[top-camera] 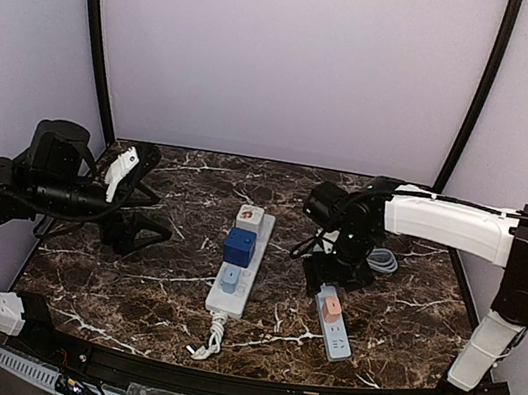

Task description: Insert the plug

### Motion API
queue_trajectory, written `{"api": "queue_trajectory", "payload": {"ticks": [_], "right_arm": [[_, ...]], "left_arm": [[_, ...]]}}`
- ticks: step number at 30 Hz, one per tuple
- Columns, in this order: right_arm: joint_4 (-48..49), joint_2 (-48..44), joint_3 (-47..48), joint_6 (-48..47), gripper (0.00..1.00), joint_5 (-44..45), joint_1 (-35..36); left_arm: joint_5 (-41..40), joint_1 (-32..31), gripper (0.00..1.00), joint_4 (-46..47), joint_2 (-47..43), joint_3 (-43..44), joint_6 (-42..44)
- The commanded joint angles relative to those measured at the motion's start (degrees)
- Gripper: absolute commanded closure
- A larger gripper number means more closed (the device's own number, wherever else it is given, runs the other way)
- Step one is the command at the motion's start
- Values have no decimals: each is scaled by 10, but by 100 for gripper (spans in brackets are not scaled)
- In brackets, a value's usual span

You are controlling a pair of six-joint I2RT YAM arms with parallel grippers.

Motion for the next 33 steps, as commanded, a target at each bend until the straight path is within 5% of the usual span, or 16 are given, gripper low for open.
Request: {"api": "queue_trajectory", "payload": {"ticks": [1, 14, 24, 33], "right_arm": [[-44, -23, 41, 5, 12, 23, -5], [-54, -24, 197, -9, 2, 21, -25], [-11, -42, 287, -17, 2, 37, -96], [94, -126, 205, 0, 2, 44, -172]], "left_arm": [[10, 3, 11, -29, -2, 21, 13], [-16, 3, 10, -74, 43, 101, 58], [-140, 8, 4, -146, 115, 233, 132], [-216, 81, 1, -197, 163, 286, 119]]}}
